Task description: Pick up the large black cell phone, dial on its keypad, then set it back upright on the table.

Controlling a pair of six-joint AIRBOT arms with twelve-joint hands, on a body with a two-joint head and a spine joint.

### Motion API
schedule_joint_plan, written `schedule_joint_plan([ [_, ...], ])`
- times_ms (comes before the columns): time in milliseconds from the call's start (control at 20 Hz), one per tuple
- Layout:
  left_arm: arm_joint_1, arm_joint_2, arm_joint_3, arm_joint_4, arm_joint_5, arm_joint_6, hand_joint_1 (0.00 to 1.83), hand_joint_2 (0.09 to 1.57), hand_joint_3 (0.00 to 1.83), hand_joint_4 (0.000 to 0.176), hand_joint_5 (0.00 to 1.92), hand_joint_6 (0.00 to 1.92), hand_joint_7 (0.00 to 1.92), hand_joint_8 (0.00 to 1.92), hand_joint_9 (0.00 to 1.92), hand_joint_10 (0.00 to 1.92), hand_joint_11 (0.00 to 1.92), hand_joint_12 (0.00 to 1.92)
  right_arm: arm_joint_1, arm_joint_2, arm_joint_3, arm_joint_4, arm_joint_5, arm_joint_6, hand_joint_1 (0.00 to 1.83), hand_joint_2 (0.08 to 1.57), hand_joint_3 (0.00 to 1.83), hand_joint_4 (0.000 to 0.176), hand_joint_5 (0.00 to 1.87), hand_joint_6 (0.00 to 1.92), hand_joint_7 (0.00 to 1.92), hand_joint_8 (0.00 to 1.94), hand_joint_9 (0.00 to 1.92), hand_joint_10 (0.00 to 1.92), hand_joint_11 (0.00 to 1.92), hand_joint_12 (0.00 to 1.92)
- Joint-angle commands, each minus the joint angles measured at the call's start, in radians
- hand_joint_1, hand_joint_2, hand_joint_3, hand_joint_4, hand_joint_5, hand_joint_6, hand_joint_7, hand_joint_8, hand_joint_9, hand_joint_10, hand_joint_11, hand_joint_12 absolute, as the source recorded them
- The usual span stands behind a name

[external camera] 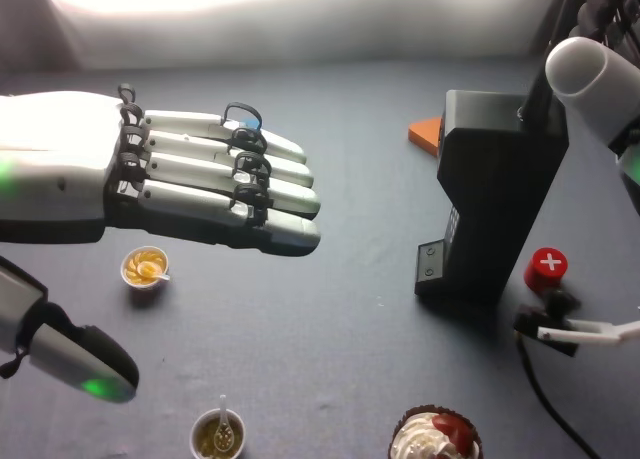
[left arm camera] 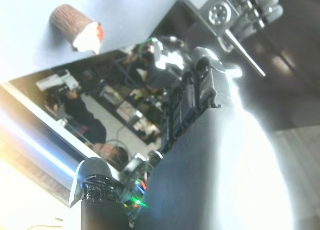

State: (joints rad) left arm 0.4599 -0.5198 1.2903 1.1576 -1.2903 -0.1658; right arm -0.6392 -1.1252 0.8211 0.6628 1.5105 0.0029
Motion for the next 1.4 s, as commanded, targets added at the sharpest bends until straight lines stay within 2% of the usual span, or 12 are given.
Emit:
schedule_joint_plan([
  [0,-0.03,0.0,-0.004,-0.102,-0.086,-0.004,0.27,1.11,0.0,0.0,0.2,0.01,0.2,0.01,0.13,0.01,0.0,0.32,0.012,0.002,0.003,-0.062,0.1,0.008,0.79,0.94,0.0,0.0,0.0,0.0,0.0,0.0,0.0,0.0,0.0,0.0],
  [150,-0.031,0.009,-0.011,-0.128,-0.113,-0.01,0.27,1.1,0.0,0.0,0.2,0.0,0.19,0.0,0.12,0.0,0.0,0.28,0.023,-0.014,0.01,-0.062,0.091,0.007,0.77,0.96,0.01,0.0,0.0,0.0,0.0,0.0,0.0,0.0,0.0,0.0],
  [250,-0.037,0.012,-0.011,-0.13,-0.133,-0.039,0.29,1.09,0.0,0.0,0.17,0.0,0.16,0.0,0.12,0.0,0.0,0.32,0.029,-0.024,0.016,-0.067,0.084,0.005,0.88,0.94,0.0,0.0,0.0,0.0,0.0,0.0,0.0,0.0,0.0,0.0],
  [350,-0.04,0.012,-0.008,-0.14,-0.153,-0.026,0.29,1.09,0.0,0.0,0.15,0.0,0.14,0.0,0.11,0.0,0.0,0.29,0.039,-0.038,0.023,-0.069,0.08,0.005,0.87,0.95,0.0,0.0,0.0,0.0,0.0,0.0,0.0,0.0,0.0,0.0],
  [400,-0.038,0.012,-0.008,-0.136,-0.152,-0.002,0.28,1.09,0.0,0.0,0.15,0.0,0.14,0.0,0.1,0.0,0.0,0.27,0.046,-0.045,0.027,-0.069,0.079,0.005,0.84,0.96,0.01,0.0,0.0,0.0,0.0,0.0,0.0,0.0,0.0,0.0],
  [800,-0.028,-0.024,0.052,-0.061,-0.136,-0.029,0.26,1.09,0.0,0.0,0.12,0.0,0.12,0.0,0.08,0.0,0.0,0.19,0.068,-0.074,0.051,-0.058,0.074,0.005,0.9,0.92,0.0,0.0,0.0,0.0,0.0,0.0,0.0,0.0,0.01,0.0],
  [900,-0.028,-0.024,0.051,-0.063,-0.145,-0.034,0.29,1.09,0.0,0.0,0.14,0.0,0.13,0.0,0.1,0.0,0.0,0.23,0.067,-0.074,0.053,-0.058,0.072,0.005,0.91,0.91,0.0,0.0,0.0,0.0,0.0,0.0,0.0,0.0,0.02,0.01],
  [950,-0.028,-0.024,0.051,-0.063,-0.145,-0.042,0.26,1.11,0.0,0.0,0.1,0.0,0.09,0.0,0.07,0.0,0.0,0.16,0.065,-0.074,0.053,-0.058,0.071,0.005,0.97,0.92,0.0,0.0,0.0,0.0,0.0,0.0,0.0,0.0,0.01,0.0],
  [1000,-0.028,-0.023,0.051,-0.064,-0.146,-0.05,0.29,1.1,0.0,0.0,0.13,0.0,0.12,0.0,0.1,0.0,0.0,0.23,0.059,-0.074,0.054,-0.056,0.07,0.006,1.04,0.95,0.01,0.0,0.0,0.0,0.0,0.0,0.0,0.0,0.02,0.01],
  [1050,-0.028,-0.022,0.051,-0.064,-0.146,-0.051,0.32,1.09,0.0,0.0,0.14,0.0,0.13,0.0,0.11,0.0,0.0,0.24,0.056,-0.074,0.054,-0.053,0.069,0.006,1.04,0.95,0.01,0.0,0.0,0.0,0.0,0.0,0.0,0.0,0.02,0.01],
  [1150,-0.028,-0.021,0.051,-0.066,-0.146,-0.051,0.24,1.11,0.0,0.0,0.1,0.0,0.09,0.0,0.08,0.0,0.0,0.19,0.047,-0.076,0.054,-0.052,0.066,0.006,1.03,0.96,0.01,0.0,0.0,0.0,0.0,0.0,0.0,0.0,0.0,0.0],
  [1350,-0.028,-0.017,0.051,-0.069,-0.146,-0.057,0.28,1.11,0.0,0.0,0.12,0.0,0.1,0.0,0.08,0.0,0.0,0.17,0.039,-0.083,0.054,-0.052,0.063,0.006,1.05,0.96,0.01,0.0,0.0,0.0,0.0,0.0,0.0,0.0,0.0,0.0],
])
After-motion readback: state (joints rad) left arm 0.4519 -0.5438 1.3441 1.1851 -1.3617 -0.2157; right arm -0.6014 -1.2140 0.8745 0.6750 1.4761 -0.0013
